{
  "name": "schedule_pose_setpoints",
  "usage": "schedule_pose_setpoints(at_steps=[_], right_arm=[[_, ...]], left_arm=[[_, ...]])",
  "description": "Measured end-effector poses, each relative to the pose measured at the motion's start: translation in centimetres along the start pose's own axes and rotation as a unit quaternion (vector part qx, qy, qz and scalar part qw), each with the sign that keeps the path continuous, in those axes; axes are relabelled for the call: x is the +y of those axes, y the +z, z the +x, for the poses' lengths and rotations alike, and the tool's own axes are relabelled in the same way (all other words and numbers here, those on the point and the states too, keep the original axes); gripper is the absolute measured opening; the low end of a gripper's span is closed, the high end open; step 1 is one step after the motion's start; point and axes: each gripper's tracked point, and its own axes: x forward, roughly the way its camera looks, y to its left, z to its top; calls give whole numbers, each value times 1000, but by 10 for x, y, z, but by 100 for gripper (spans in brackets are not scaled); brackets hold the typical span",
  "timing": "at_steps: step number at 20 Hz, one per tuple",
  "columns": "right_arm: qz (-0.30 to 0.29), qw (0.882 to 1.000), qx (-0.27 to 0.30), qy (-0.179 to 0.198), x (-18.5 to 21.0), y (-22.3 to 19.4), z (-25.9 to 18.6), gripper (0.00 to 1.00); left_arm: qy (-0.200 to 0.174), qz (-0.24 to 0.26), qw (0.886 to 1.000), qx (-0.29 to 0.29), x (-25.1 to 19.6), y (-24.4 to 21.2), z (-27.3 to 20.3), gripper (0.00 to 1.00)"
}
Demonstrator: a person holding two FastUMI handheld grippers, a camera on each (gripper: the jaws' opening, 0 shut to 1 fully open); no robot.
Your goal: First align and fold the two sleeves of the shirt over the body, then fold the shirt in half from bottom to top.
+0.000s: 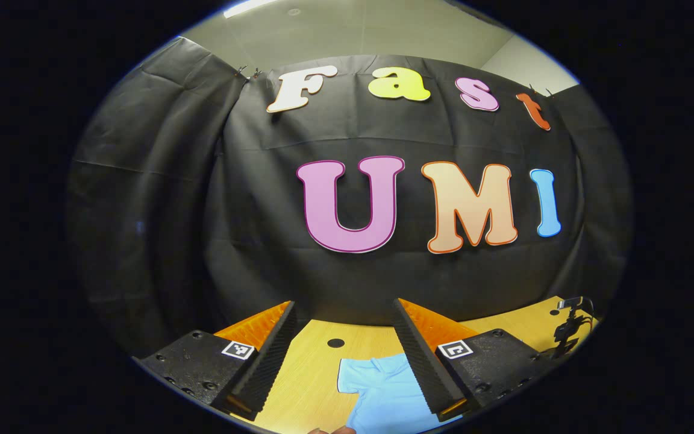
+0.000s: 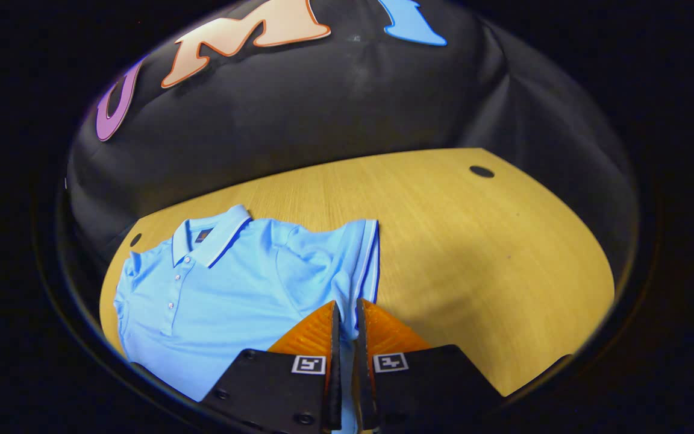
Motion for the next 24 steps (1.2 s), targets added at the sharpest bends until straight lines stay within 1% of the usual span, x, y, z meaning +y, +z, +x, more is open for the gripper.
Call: schedule_pose_setpoints(at_steps=[1, 2, 3, 4, 6, 7, 8, 12, 14, 17, 19, 20, 21, 22, 24], right_arm=[[-19, 1000, -12, -3, 3, 5, -3, 15], [-30, 999, -37, -5, 5, 15, -4, 14], [-30, 999, -37, 21, 22, 20, -6, 3], [-36, 998, -38, 38, 36, 18, -12, 3], [-54, 996, -43, 60, 57, 19, -14, 3], [-55, 995, -43, 72, 69, 20, -18, 1], [-57, 994, -47, 83, 81, 23, -21, 3], [-90, 986, -54, 128, 127, 23, -30, 3], [-111, 982, -36, 151, 150, 8, -31, 3], [-143, 974, -16, 172, 174, -20, -31, 3], [-170, 969, 1, 179, 181, -40, -27, 3], [-183, 967, 9, 177, 181, -49, -25, 2], [-185, 964, 25, 188, 187, -57, -26, 2], [-183, 963, 35, 195, 187, -61, -32, 4], [-184, 962, -7, 203, 190, -36, -42, 51]], left_arm=[[1, -1, 1000, 0, 1, 0, 0, 94], [2, -2, 1000, -1, 2, 0, -1, 94], [3, -2, 1000, -1, 3, -1, -2, 94], [4, -4, 1000, 0, 5, -1, -3, 94], [6, -7, 1000, 1, 7, -3, -5, 94], [8, -8, 1000, 1, 10, -4, -6, 94], [10, -9, 1000, 1, 12, -3, -6, 94], [19, -14, 1000, 3, 23, -7, -10, 94], [24, -20, 999, 8, 28, -14, -11, 94], [33, -24, 999, 26, 38, -33, -10, 94], [36, -24, 998, 43, 41, -51, -7, 95], [36, -22, 998, 51, 42, -58, -5, 96], [35, -20, 997, 61, 42, -67, -1, 94], [33, -17, 997, 71, 42, -80, 2, 95], [25, -17, 995, 93, 39, -107, 10, 95]])
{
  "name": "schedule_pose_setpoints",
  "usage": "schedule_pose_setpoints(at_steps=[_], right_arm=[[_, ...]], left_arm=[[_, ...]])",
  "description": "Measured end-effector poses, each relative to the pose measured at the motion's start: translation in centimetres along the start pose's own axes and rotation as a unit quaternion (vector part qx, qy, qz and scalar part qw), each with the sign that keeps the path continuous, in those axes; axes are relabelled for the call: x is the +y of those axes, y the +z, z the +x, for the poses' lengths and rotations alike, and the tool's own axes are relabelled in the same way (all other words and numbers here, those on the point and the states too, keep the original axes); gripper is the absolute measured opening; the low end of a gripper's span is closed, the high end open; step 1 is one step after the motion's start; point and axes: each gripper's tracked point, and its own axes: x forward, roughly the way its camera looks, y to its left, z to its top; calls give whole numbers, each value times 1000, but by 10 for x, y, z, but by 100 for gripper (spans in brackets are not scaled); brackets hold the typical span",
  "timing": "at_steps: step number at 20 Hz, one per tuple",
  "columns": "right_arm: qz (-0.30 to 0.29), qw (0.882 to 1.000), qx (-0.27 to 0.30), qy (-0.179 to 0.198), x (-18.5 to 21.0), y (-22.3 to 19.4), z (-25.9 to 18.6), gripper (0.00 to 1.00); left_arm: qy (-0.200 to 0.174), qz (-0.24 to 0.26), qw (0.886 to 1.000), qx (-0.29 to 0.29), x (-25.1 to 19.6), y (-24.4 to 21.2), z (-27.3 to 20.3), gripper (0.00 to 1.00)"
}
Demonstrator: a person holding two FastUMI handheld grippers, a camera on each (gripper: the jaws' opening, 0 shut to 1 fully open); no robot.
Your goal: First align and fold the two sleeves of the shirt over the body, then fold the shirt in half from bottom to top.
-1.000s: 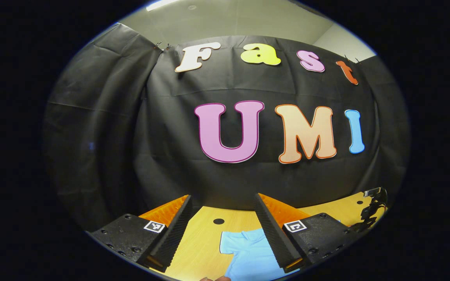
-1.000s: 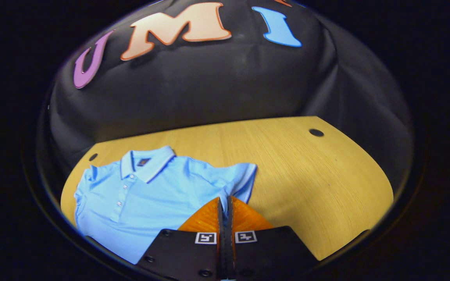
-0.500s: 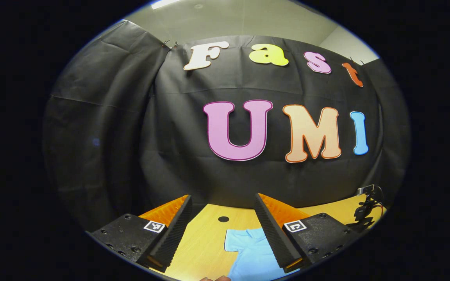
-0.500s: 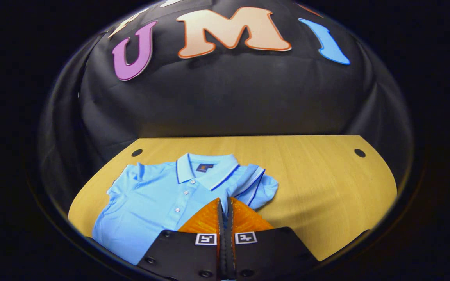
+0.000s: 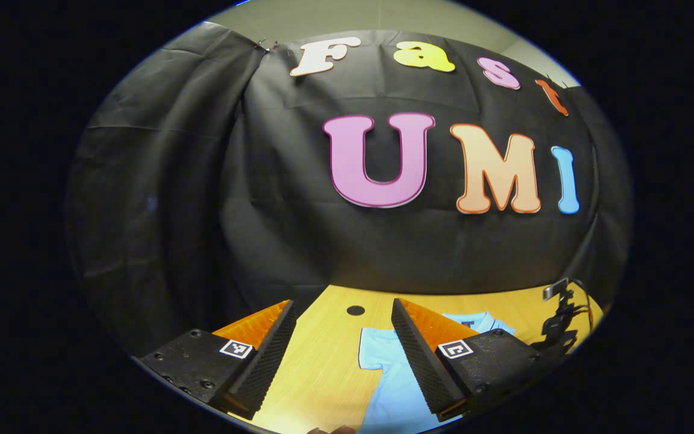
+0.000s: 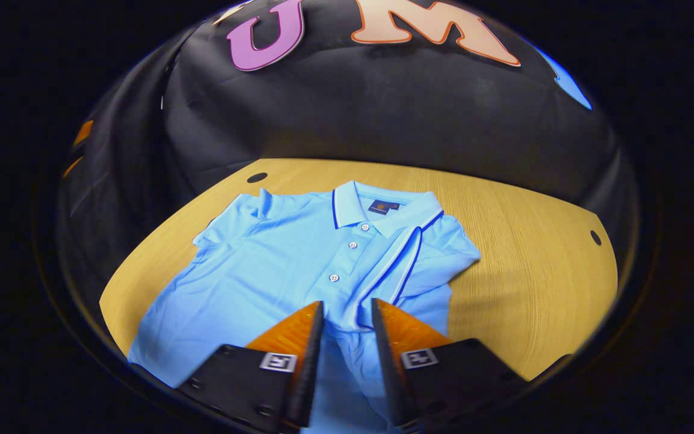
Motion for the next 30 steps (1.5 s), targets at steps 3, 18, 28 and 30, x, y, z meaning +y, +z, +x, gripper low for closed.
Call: schedule_pose_setpoints(at_steps=[3, 18, 28, 30], right_arm=[[8, 999, -50, -17, -15, 37, -33, 97], [90, 978, -64, -176, -162, 33, -157, 97], [79, 981, -47, -170, -155, 22, -157, 95], [81, 981, -50, -167, -153, 23, -159, 97]], left_arm=[[-14, -3, 999, 39, -10, -37, 28, 95], [-26, 32, 974, 223, -45, -219, 161, 96], [-80, 7, 967, 241, -87, -233, 165, 23], [-87, 8, 966, 244, -88, -232, 166, 4]])
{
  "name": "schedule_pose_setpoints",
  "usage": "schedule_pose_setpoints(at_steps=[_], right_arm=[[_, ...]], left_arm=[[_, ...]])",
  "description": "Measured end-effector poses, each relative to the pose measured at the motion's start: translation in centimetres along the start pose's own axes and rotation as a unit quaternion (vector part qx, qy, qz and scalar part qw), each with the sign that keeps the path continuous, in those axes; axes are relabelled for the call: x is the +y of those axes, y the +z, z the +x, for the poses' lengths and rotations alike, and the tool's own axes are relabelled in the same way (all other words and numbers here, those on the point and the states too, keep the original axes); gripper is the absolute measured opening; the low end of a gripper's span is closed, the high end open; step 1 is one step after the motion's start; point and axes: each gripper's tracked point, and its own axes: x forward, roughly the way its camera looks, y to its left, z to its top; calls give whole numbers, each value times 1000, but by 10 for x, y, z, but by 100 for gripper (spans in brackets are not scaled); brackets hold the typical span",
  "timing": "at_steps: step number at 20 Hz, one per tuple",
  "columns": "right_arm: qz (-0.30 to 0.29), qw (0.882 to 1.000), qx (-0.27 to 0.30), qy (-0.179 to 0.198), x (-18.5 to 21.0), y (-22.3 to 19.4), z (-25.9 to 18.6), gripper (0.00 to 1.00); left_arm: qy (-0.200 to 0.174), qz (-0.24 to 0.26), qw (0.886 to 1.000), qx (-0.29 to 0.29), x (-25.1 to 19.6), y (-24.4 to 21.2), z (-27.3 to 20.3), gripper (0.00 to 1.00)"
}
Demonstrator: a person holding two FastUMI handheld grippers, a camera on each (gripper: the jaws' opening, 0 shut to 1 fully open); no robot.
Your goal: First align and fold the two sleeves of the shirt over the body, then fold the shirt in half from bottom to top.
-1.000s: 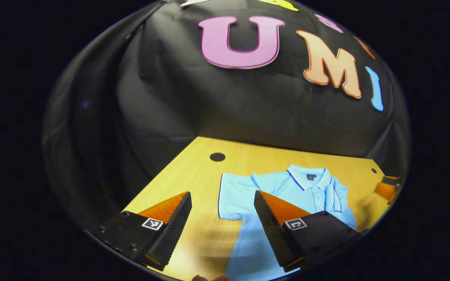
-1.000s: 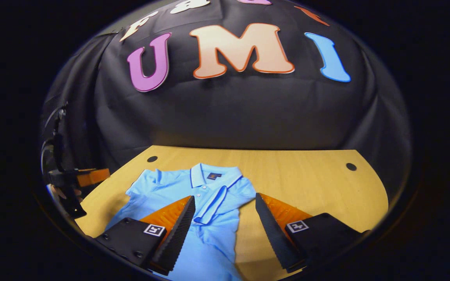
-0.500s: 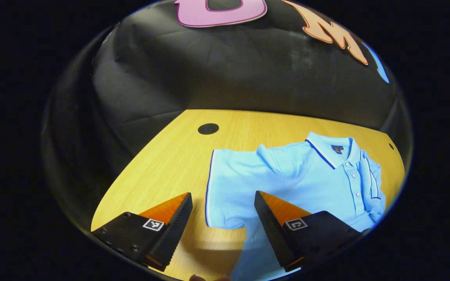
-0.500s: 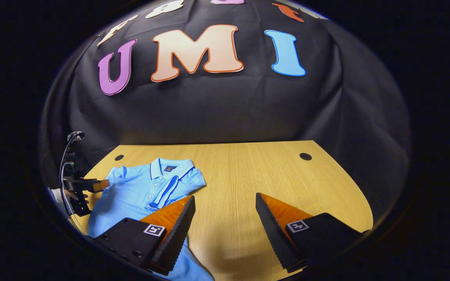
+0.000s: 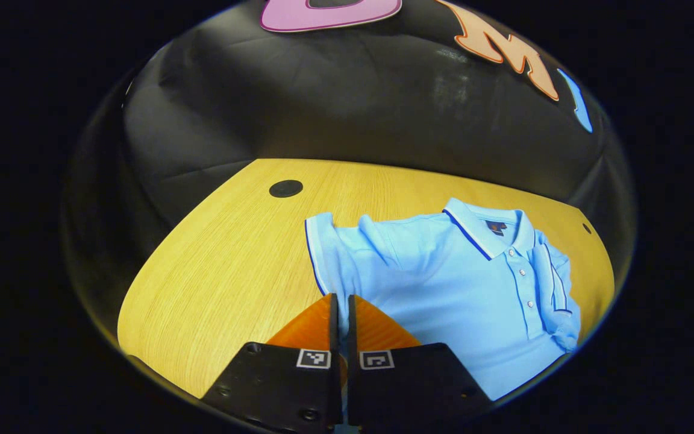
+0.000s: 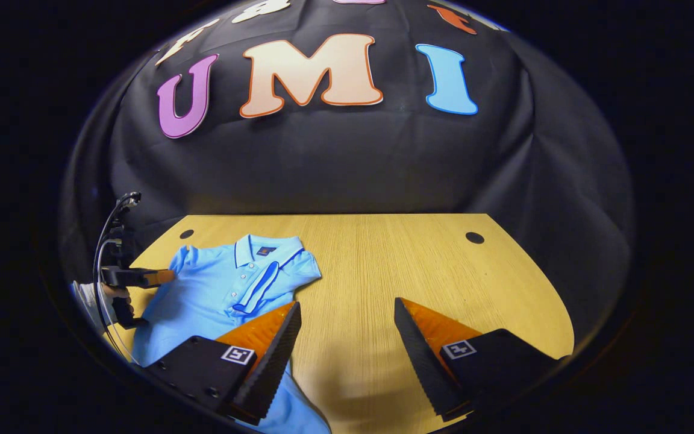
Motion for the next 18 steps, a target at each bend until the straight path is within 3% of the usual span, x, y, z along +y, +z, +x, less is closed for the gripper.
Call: schedule_pose_setpoints(at_steps=[3, 5, 11, 14, 18], right_arm=[[-6, 1000, -2, 3, 0, -2, -5, 97], [-8, 1000, -3, 3, -3, -3, -10, 97], [19, 1000, 1, -2, -18, -7, -18, 97], [17, 1000, 3, -10, -32, -13, -28, 94], [34, 999, 5, -26, -55, -21, -45, 97]], left_arm=[[4, -30, 1000, -7, -2, 9, -6, 0], [-18, -42, 998, -41, -19, 32, -16, 0], [-88, 29, 994, -64, -106, 62, -40, 0], [-115, 53, 991, -50, -151, 49, -37, 0], [-120, 79, 989, -16, -190, 10, -17, 0]])
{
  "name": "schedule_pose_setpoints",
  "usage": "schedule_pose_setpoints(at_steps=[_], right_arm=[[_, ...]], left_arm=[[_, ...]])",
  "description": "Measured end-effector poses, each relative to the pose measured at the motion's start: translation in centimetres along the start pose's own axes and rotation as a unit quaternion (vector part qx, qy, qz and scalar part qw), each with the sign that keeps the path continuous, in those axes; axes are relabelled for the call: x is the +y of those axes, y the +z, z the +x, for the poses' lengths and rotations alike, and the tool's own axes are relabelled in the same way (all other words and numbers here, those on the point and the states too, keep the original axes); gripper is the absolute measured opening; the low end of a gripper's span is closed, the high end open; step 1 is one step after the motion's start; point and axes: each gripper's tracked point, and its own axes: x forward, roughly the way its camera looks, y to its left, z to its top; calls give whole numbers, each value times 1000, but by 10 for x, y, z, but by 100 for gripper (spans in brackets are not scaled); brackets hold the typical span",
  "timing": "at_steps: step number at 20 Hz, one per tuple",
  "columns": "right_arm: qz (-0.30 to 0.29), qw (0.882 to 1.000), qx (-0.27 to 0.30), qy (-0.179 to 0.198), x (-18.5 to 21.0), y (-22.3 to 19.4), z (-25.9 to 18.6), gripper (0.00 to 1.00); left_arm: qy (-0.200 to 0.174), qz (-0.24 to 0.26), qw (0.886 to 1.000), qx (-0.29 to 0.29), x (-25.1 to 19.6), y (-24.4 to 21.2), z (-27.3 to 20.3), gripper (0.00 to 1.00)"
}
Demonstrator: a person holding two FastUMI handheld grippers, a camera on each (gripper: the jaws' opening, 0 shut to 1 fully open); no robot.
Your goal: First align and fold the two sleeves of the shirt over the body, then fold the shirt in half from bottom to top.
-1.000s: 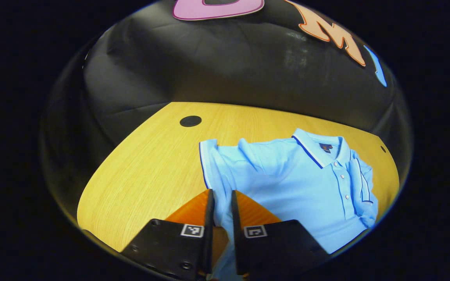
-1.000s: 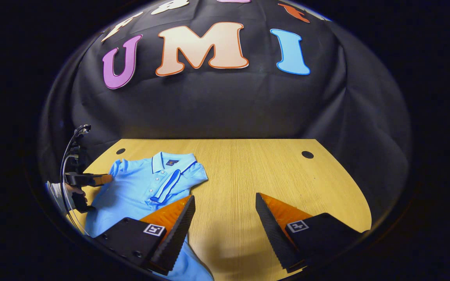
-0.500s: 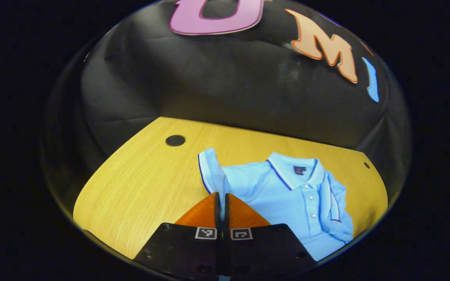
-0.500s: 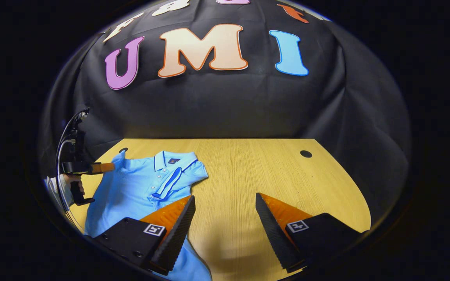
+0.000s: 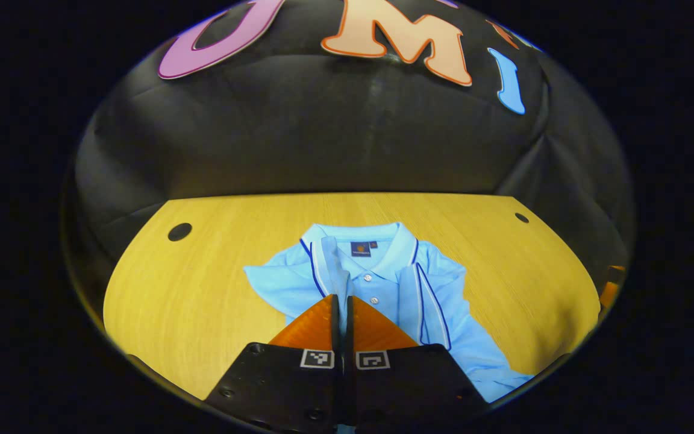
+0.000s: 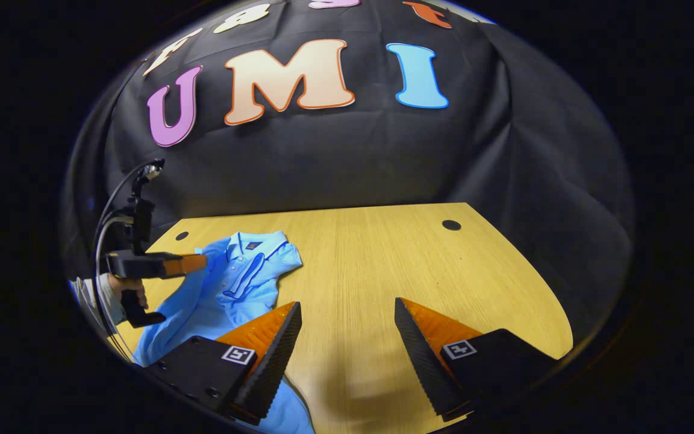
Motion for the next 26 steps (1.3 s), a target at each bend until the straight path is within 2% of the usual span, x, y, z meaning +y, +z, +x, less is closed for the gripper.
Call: schedule_pose_setpoints(at_steps=[3, 4, 5, 6, 9, 10, 11, 13, 16, 19, 21, 22, 26], right_arm=[[4, 1000, -5, 2, -11, 2, -11, 94], [2, 1000, -12, 7, -12, 6, -15, 97], [-1, 1000, -20, 17, -11, 11, -18, 97], [-4, 999, -30, 30, -7, 16, -23, 97], [-19, 995, -42, 83, 10, 19, -33, 94], [-26, 994, -41, 101, 17, 16, -37, 94], [-31, 992, -39, 116, 24, 12, -40, 97], [-35, 989, -30, 139, 38, -2, -51, 97], [-31, 988, -25, 152, 51, -24, -75, 97], [-28, 989, -12, 142, 56, -55, -102, 97], [-24, 992, -11, 121, 53, -73, -122, 97], [-21, 993, -11, 113, 53, -84, -132, 94], [-21, 996, 22, 80, 48, -143, -161, 94]], left_arm=[[31, 10, 999, 17, 1, -17, 6, 0], [37, 2, 999, 14, 1, -17, 2, 0], [37, -11, 999, 10, -1, -13, -7, 10], [36, -24, 999, -2, -3, -6, -21, 24], [64, -33, 996, -49, 8, 13, -79, 97], [75, -31, 995, -66, 11, 17, -102, 100], [85, -28, 993, -77, 14, 18, -126, 95], [98, -24, 991, -87, 19, 8, -170, 95], [110, -22, 991, -78, 24, -26, -222, 94], [110, -13, 992, -54, 31, -77, -262, 95], [97, -12, 994, -41, 31, -109, -280, 95], [96, -10, 995, -33, 33, -127, -288, 95], [87, -2, 996, 0, 39, -188, -314, 96]])
